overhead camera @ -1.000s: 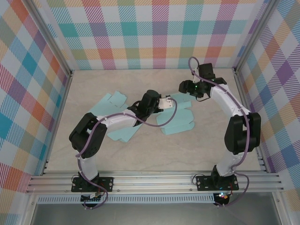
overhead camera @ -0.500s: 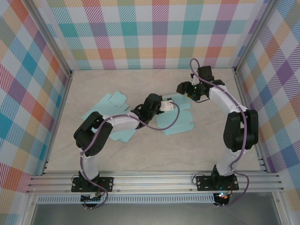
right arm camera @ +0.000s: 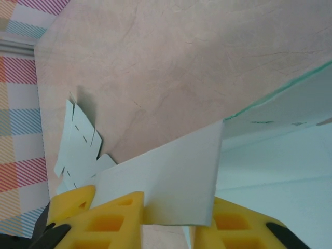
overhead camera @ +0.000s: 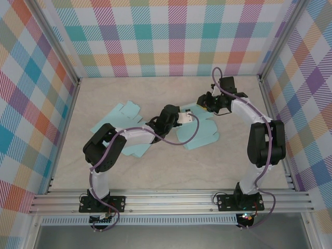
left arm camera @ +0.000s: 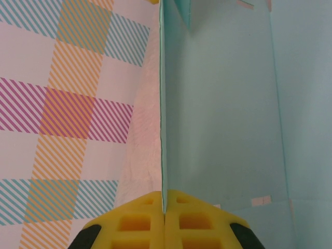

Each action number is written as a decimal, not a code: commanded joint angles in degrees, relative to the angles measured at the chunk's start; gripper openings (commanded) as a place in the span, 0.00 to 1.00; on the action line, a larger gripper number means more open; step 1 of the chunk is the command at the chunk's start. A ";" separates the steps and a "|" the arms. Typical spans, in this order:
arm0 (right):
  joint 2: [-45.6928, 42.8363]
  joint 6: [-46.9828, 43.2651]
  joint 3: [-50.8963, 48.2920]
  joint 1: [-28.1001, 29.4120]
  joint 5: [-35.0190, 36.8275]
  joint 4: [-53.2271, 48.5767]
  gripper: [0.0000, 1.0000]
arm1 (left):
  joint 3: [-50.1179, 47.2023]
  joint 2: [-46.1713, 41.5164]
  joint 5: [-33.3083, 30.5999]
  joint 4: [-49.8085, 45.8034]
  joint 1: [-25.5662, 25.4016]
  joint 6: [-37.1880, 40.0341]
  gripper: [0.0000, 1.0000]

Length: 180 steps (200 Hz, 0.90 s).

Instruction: Fold the paper box

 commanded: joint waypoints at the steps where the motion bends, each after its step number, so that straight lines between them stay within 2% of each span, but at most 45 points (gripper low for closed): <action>1: -2.26 0.03 -2.29 -0.16 -2.94 1.83 0.26 | -0.52 0.86 0.67 1.29 -1.70 -0.27 0.00; 10: -3.43 -0.06 -3.27 -0.64 -3.34 2.00 0.29 | -0.61 0.60 0.82 1.11 -1.50 -0.67 0.00; 41: -10.12 -0.22 -8.12 -3.03 -3.42 2.95 0.56 | -1.28 -0.48 2.78 0.28 -0.71 -1.23 0.00; 56: -14.06 -1.07 -10.81 -4.44 -2.49 2.75 0.62 | -1.58 -1.09 3.79 -0.38 -0.10 -1.41 0.00; 87: -19.96 -2.66 -17.44 -7.98 -0.12 2.71 0.62 | -1.84 -3.13 6.80 -2.29 1.40 -4.31 0.00; 115: -21.13 -3.41 -23.68 -9.98 1.16 5.56 0.62 | -2.00 -4.54 10.02 -4.37 2.86 -7.01 0.00; 136: -19.75 -3.78 -27.00 -10.37 1.95 8.89 0.62 | -1.86 -4.55 10.37 -4.91 3.40 -7.30 0.00; 180: -13.38 -4.80 -27.69 -10.37 3.10 12.16 0.61 | -1.60 -4.32 10.04 -5.10 3.68 -7.22 0.00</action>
